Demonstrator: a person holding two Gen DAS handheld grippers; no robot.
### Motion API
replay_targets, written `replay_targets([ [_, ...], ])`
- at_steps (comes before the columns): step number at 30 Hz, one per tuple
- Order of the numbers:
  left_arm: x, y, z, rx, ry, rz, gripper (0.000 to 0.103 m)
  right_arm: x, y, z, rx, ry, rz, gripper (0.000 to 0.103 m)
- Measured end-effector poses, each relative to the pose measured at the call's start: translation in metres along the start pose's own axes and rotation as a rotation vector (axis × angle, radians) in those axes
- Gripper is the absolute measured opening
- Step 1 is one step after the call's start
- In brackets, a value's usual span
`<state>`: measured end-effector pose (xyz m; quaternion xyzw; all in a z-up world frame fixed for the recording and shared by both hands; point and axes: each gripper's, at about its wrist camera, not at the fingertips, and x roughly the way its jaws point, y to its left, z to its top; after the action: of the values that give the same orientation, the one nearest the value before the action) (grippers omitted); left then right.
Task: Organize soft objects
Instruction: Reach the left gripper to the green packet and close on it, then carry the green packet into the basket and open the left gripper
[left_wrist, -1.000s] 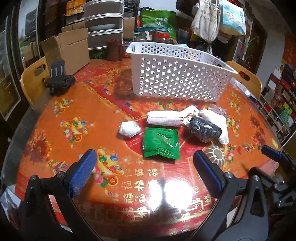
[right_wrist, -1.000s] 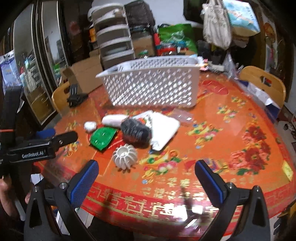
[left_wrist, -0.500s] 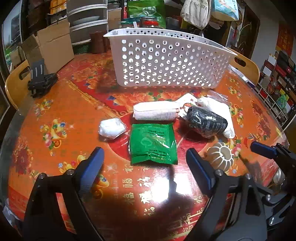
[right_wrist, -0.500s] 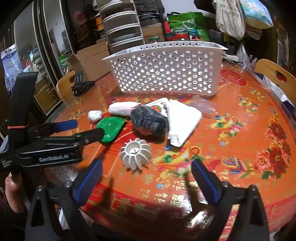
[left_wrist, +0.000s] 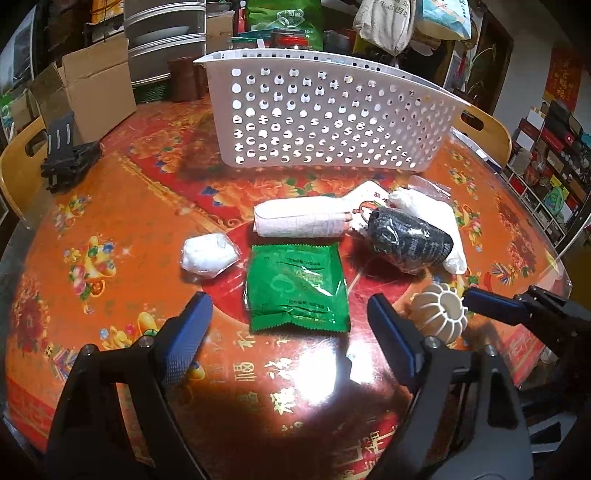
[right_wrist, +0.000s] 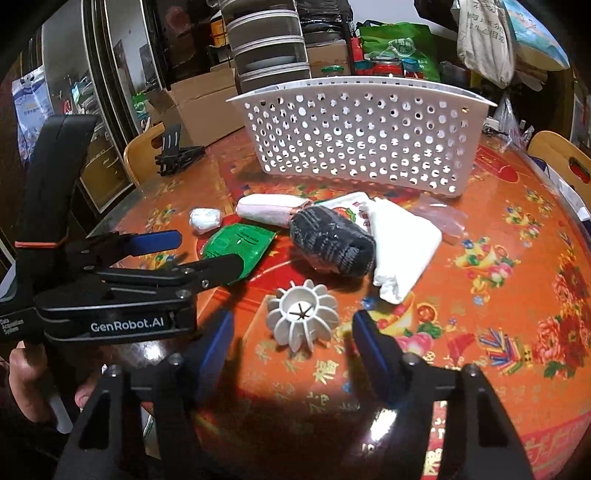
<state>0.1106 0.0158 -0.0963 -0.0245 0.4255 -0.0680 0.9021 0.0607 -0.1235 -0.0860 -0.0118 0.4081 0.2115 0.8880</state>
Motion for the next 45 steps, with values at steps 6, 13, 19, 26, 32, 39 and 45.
replay_targets([
  [6, 0.008, -0.002, 0.000, 0.003, 0.020, -0.002, 0.073, 0.005, 0.001, 0.001, -0.011, 0.010, -0.004, 0.063],
  [13, 0.016, -0.005, 0.004, 0.000, 0.027, 0.004, 0.059, 0.008, -0.002, 0.002, -0.010, 0.020, -0.002, 0.053],
  [19, 0.015, -0.002, 0.004, -0.012, 0.023, -0.001, 0.041, 0.007, -0.005, -0.001, -0.002, 0.024, 0.007, 0.047],
  [26, 0.011, -0.005, -0.001, -0.024, 0.007, -0.036, 0.026, 0.003, -0.006, -0.005, 0.005, 0.018, 0.015, 0.042],
  [32, 0.001, -0.011, -0.004, -0.012, -0.023, -0.048, 0.022, -0.007, -0.011, -0.005, 0.020, -0.012, 0.015, 0.042],
  [39, -0.023, -0.012, -0.005, -0.015, -0.082, -0.063, 0.022, -0.022, -0.014, -0.003, 0.027, -0.053, 0.017, 0.042],
  [45, -0.049, -0.010, -0.002, -0.021, -0.134, -0.074, 0.022, -0.038, -0.017, 0.000, 0.027, -0.077, 0.008, 0.042],
])
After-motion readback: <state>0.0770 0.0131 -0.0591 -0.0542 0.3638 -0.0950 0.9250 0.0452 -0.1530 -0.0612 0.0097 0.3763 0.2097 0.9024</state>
